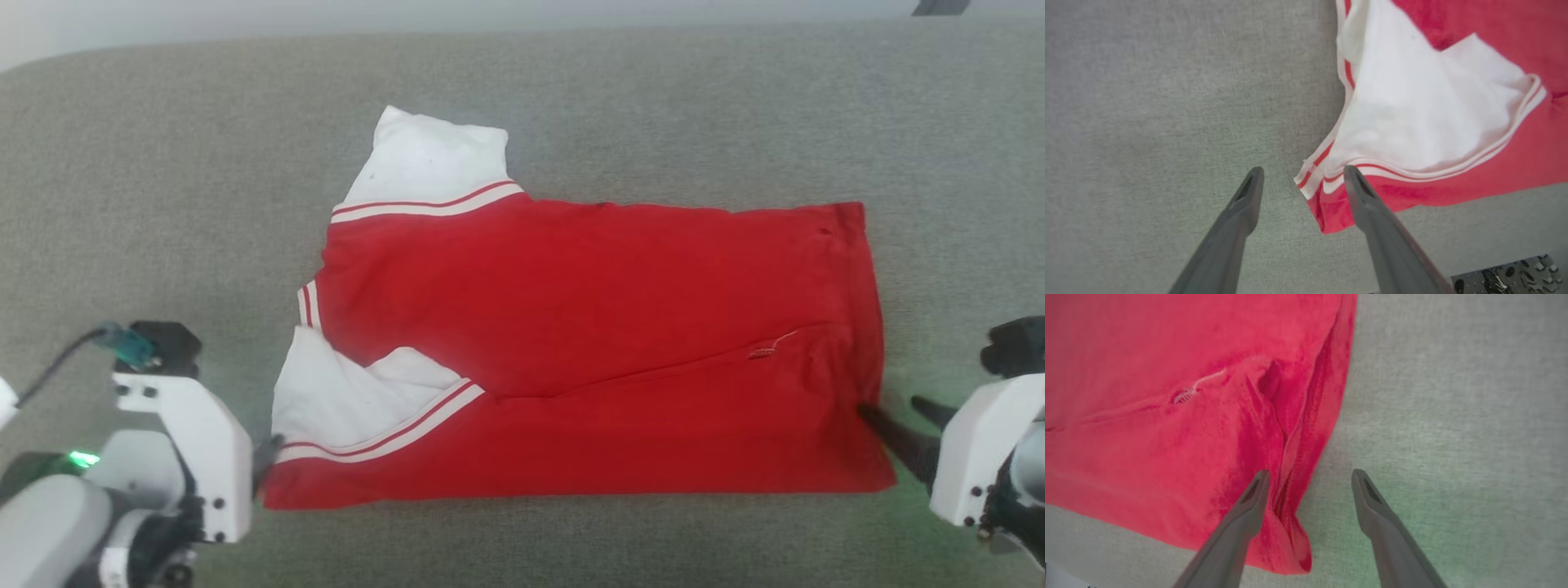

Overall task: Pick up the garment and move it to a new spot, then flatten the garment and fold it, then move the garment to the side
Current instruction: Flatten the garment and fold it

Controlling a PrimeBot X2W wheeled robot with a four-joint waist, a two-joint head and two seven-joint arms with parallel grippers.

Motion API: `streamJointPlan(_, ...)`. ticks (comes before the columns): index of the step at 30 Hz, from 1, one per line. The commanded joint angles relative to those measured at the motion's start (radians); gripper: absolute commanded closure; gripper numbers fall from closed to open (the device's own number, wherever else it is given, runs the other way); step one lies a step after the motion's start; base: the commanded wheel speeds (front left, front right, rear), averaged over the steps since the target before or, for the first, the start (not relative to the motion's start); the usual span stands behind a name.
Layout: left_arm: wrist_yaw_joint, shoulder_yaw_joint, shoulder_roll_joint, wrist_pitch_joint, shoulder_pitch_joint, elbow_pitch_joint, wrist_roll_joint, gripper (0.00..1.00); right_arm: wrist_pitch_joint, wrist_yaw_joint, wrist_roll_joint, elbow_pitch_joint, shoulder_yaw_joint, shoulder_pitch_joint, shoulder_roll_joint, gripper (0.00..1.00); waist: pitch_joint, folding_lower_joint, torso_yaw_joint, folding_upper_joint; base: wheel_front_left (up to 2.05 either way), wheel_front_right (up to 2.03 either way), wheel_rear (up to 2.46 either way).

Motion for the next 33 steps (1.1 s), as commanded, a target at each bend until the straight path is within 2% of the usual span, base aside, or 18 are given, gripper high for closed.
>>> streamJointPlan(1,0.01,0.014,0.024,0.01,-0.013,-0.025,0.006,0.0,-0.02,-0.001,-0.004,-0.023,-0.011,0.008,0.004,0.0,-0.01,0.0,-0.011,0.0,0.0,0.0,0.0)
streamJointPlan(5,0.009,0.04,0.07,0.02,-0.037,-0.063,0.014,0.0,-0.1,-0.001,-0.015,-0.085,-0.025,-0.003,0.019,0.0,-0.02,0.0,-0.038,0.0,0.0,0.0,0.0)
streamJointPlan(8,-0.01,0.056,0.087,0.02,-0.072,-0.057,0.02,0.0,-0.193,-0.001,-0.037,-0.123,-0.02,-0.018,0.027,0.0,-0.022,0.0,-0.07,0.0,0.0,0.0,0.0)
streamJointPlan(11,-0.047,0.064,0.098,0.007,-0.121,-0.024,0.04,0.0,-0.308,-0.001,-0.068,-0.157,0.0,-0.038,0.04,0.0,-0.019,0.0,-0.11,0.0,0.0,0.0,0.0)
streamJointPlan(12,-0.075,0.067,0.091,-0.008,-0.164,0.01,0.05,0.0,-0.392,-0.001,-0.095,-0.172,0.019,-0.055,0.041,0.0,-0.015,0.0,-0.14,0.0,0.0,0.0,0.0)
streamJointPlan(13,-0.075,0.067,0.091,-0.008,-0.164,0.01,0.05,0.0,-0.392,-0.001,-0.095,-0.172,0.019,-0.055,0.041,0.0,-0.015,0.0,-0.14,0.0,0.0,0.0,0.0)
streamJointPlan(16,-0.117,0.067,0.072,-0.032,-0.231,0.081,0.072,0.0,-0.526,-0.001,-0.126,-0.157,0.046,-0.084,0.037,0.0,-0.004,0.0,-0.187,0.0,0.0,0.0,0.0)
streamJointPlan(21,-0.189,0.069,0.052,-0.086,-0.348,0.221,0.116,0.0,-0.697,-0.001,-0.176,-0.117,0.088,-0.124,0.073,0.0,0.025,0.0,-0.271,0.0,0.0,0.0,0.0)
streamJointPlan(29,-0.282,0.05,0.03,-0.132,-0.518,0.455,0.182,0.0,-0.812,-0.001,-0.18,-0.05,0.159,-0.168,0.113,0.0,0.1,0.0,-0.377,0.0,0.0,0.0,0.0)
streamJointPlan(33,-0.305,0.041,0.021,-0.098,-0.585,0.563,0.189,0.0,-0.832,-0.001,-0.161,-0.025,0.18,-0.186,0.117,0.0,0.138,0.0,-0.411,0.0,0.0,0.0,0.0)
